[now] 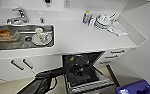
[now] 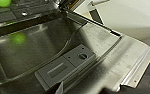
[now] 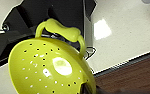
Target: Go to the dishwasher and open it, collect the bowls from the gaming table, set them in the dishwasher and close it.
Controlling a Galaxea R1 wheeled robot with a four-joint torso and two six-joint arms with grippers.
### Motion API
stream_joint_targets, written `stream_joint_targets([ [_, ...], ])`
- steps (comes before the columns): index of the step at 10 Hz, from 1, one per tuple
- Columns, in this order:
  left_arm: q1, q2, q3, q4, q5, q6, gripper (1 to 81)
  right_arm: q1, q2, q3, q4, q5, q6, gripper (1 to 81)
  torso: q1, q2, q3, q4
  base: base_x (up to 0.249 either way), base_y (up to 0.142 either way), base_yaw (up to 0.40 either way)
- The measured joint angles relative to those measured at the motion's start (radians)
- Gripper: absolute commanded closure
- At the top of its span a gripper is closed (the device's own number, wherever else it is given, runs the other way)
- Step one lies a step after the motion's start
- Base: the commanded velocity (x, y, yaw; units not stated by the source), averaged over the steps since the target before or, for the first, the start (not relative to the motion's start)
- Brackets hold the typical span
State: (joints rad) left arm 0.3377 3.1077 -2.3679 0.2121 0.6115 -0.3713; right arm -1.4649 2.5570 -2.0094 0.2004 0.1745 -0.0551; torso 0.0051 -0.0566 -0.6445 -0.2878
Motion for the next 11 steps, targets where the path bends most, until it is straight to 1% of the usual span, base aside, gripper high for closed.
stream_joint_targets([
  [2, 0.022, -0.066, 0.071, 0.000, 0.005, 0.000, 1.0, 0.013, -0.018, 0.019, 0.000, -0.002, 0.000, 81.1, 0.000, 0.000, 0.000, 0.000, 0.000, 0.000, 0.000],
  [3, 0.023, -0.107, 0.139, 0.000, 0.006, 0.000, 1.0, 0.027, -0.035, 0.040, 0.001, -0.002, 0.001, 81.1, 0.000, 0.000, 0.000, 0.000, 0.000, 0.000, 0.000],
  [5, 0.024, -0.227, 0.339, 0.000, 0.006, 0.000, 1.0, 0.051, -0.088, 0.115, 0.001, -0.001, 0.001, 81.1, 0.000, 0.000, 0.000, 0.000, 0.000, 0.000, 0.000],
  [6, 0.020, -0.313, 0.436, 0.000, 0.006, -0.001, 1.0, 0.061, -0.119, 0.163, 0.001, -0.003, 0.004, 81.1, 0.000, 0.000, 0.000, 0.000, 0.000, 0.000, 0.000],
  [7, 0.014, -0.417, 0.523, 0.000, 0.005, -0.002, 1.0, 0.074, -0.153, 0.213, 0.001, -0.005, 0.005, 81.1, 0.000, 0.000, 0.000, 0.000, 0.000, 0.000, 0.000],
  [9, 0.020, -0.619, 0.700, 0.001, 0.013, -0.004, 1.0, 0.110, -0.224, 0.287, 0.001, -0.011, 0.034, 81.1, 0.000, 0.000, 0.000, 0.000, 0.000, 0.000, 0.000],
  [10, 0.033, -0.696, 0.793, 0.001, 0.013, -0.004, 1.0, 0.132, -0.252, 0.313, 0.001, -0.013, 0.057, 81.1, 0.000, 0.000, 0.000, 0.000, 0.000, 0.000, 0.000],
  [11, 0.050, -0.763, 0.880, 0.001, 0.009, -0.004, 1.0, 0.150, -0.280, 0.341, 0.001, -0.014, 0.074, 81.1, 0.000, 0.000, 0.000, 0.006, 0.000, 0.000, 0.000],
])
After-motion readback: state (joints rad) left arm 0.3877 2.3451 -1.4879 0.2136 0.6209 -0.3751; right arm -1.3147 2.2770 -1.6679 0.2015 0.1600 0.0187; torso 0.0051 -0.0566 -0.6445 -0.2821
